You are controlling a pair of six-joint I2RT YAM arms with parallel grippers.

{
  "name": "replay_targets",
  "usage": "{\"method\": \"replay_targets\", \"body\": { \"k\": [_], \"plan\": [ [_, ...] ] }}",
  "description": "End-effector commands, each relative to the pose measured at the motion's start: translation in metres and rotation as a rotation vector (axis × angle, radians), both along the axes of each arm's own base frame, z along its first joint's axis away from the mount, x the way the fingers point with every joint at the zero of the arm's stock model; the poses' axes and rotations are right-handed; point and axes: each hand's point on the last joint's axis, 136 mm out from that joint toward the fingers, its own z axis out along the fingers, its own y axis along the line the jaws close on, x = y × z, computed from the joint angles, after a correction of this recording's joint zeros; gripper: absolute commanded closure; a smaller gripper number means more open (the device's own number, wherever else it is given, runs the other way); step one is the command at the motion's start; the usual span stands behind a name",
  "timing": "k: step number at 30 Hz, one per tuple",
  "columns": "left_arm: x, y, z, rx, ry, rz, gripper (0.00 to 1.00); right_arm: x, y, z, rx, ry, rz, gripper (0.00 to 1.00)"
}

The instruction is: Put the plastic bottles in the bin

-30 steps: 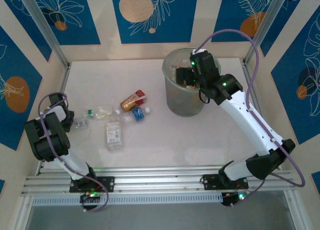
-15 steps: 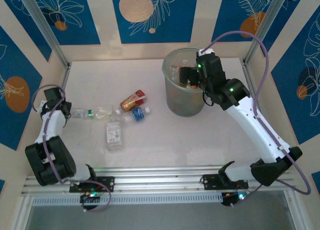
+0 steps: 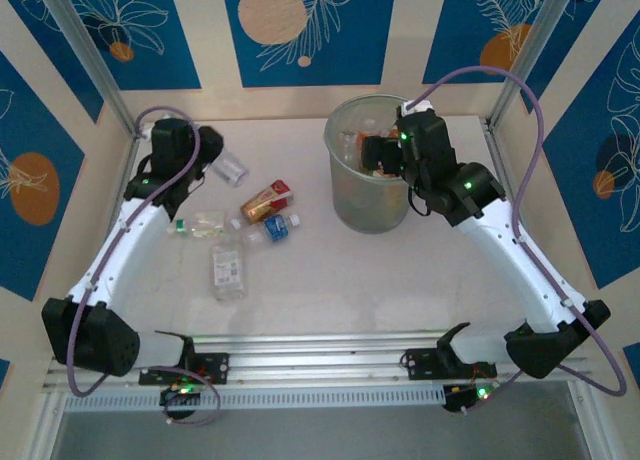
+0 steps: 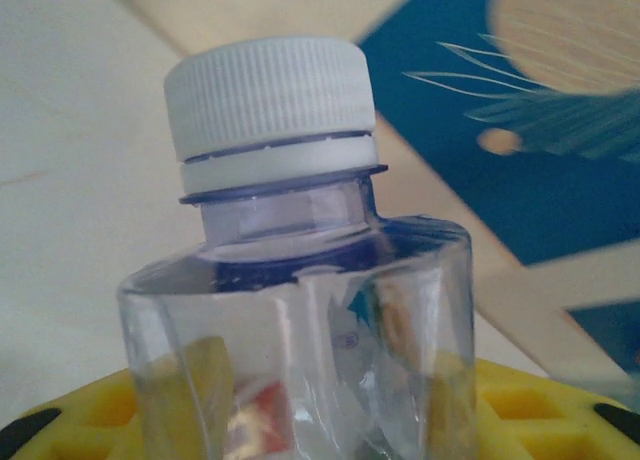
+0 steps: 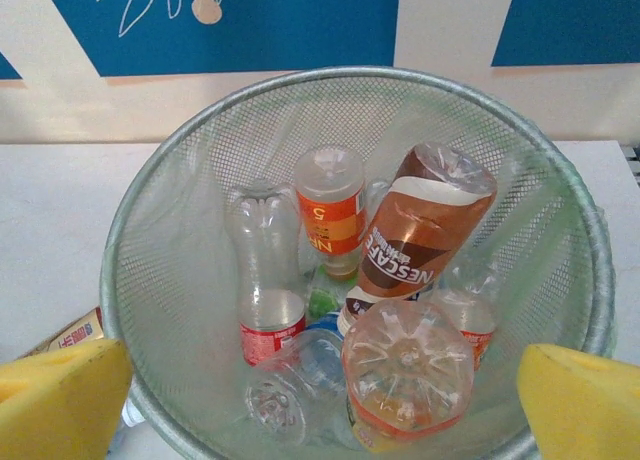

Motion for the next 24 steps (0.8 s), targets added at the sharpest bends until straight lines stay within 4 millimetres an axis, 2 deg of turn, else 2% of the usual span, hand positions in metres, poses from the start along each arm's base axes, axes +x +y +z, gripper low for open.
{"method": "replay_targets", "body": {
  "k": [1,5,14,20,24],
  "plan": [
    [0.010,-0.048,0.042,-0.007,-0.111,-0.138,0.51,-0.003,-0.004,0.011,0.040,-0.046,-0.021,0.01],
    [0.022,-0.107,0.073,0.031,-0.182,-0.273,0.51,-0.006,-0.007,0.016,0.058,-0.071,-0.024,0.01],
    [0.046,-0.240,0.115,0.081,-0.299,-0.580,0.51,-0.025,-0.022,0.032,0.098,-0.145,-0.049,0.01],
    [0.059,-0.298,0.117,0.109,-0.357,-0.734,0.51,-0.038,-0.031,0.035,0.116,-0.186,-0.048,0.01],
    [0.060,-0.322,0.101,0.117,-0.360,-0.826,0.51,-0.045,-0.037,0.040,0.127,-0.211,-0.053,0.01]
  ]
}}
